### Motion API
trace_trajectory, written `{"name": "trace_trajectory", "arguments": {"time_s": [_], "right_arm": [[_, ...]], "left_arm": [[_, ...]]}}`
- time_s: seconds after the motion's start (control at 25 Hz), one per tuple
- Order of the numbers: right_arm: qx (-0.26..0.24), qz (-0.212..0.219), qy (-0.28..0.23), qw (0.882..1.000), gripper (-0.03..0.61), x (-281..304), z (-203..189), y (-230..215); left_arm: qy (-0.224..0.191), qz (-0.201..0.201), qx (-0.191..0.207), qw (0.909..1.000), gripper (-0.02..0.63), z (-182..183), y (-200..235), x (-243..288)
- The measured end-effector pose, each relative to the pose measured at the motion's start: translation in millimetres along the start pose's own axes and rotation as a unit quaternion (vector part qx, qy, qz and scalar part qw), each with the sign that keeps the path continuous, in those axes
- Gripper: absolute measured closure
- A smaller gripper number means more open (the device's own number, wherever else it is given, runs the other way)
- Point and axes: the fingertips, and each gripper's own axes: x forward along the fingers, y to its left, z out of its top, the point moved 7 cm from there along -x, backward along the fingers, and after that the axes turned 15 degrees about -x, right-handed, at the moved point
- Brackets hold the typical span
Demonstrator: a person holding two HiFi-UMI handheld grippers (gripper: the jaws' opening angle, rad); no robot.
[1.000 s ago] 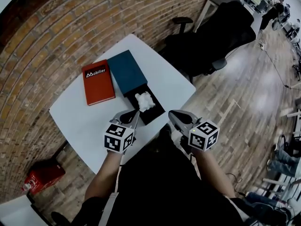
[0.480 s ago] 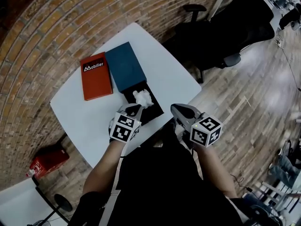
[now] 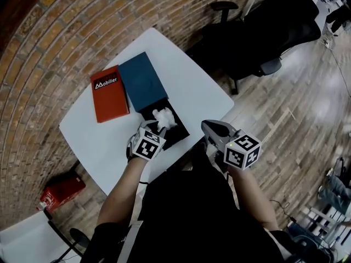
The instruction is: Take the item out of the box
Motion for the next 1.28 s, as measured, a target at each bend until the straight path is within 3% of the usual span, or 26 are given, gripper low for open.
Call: {"name": "trace_trajectory", "arguments": {"time_s": [0.44,0.76,1.12,1.28], "right_arm": [[0.013,-0.015,0.004,1.000,0.578,-8,-4,-3],[0.018,-0.026,0.004,0.999,0.577,-16,-8,-1],[0.018,-0.028,0.007,0.999,0.577,-19,-8,10],[0.021,-0.034,0.012,0.999,0.577,-24,-14,16]], "left_arm": [[0.067,0.006,0.057,0.9961,0.414,-6,-2,25],[0.103,0.017,0.090,0.9904,0.413,-12,-1,36],[0.113,0.030,0.107,0.9874,0.449,-9,0,42],[0.100,0.035,0.118,0.9873,0.500,-7,3,41]]}}
